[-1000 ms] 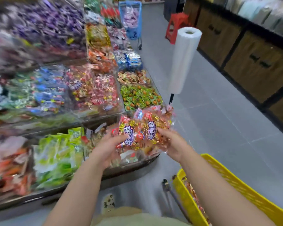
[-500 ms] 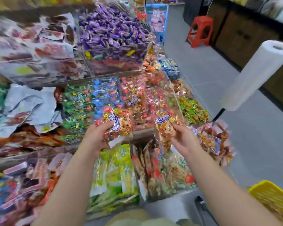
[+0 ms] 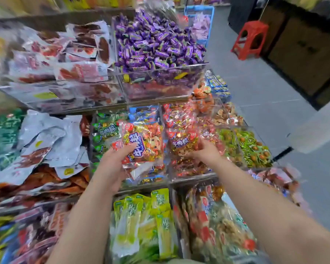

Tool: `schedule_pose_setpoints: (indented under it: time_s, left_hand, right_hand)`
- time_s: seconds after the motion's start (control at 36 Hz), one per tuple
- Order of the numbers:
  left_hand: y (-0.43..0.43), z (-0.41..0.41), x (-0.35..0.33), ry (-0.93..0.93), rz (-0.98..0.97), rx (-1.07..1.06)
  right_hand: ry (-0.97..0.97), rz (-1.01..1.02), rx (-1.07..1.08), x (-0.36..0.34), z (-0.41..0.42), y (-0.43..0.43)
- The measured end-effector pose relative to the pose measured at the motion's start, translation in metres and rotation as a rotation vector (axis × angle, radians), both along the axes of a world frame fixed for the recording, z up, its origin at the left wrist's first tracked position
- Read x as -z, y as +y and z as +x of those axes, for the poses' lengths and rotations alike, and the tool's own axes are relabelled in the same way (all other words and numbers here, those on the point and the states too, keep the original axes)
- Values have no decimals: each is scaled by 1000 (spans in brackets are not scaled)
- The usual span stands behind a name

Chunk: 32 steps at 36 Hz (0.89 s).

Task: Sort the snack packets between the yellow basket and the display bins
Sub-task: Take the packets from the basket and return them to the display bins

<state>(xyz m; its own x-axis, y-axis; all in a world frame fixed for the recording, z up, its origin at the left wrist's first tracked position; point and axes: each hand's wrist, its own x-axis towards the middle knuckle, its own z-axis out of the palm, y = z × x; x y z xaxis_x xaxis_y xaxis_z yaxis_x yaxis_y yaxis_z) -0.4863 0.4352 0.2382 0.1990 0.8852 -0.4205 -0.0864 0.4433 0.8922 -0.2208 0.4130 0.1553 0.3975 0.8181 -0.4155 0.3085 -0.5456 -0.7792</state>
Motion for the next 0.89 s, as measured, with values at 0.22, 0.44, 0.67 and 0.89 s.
schedule_pose_setpoints:
  time_s: [0.22, 0.44, 0.67, 0.89]
  left_hand:
    - [15, 6, -5, -7, -33, -43]
    - [13, 23, -3, -31, -54, -103]
    - [8, 41, 2, 1, -71, -133]
    - [3, 62, 11, 53, -106, -113]
  right_hand:
    - [-215, 58, -168, 9, 20, 37]
    - [-116, 219, -158, 24, 14, 28]
    - [-284, 75, -197, 37, 7, 43]
    - [-108, -52, -159, 35, 13, 54]
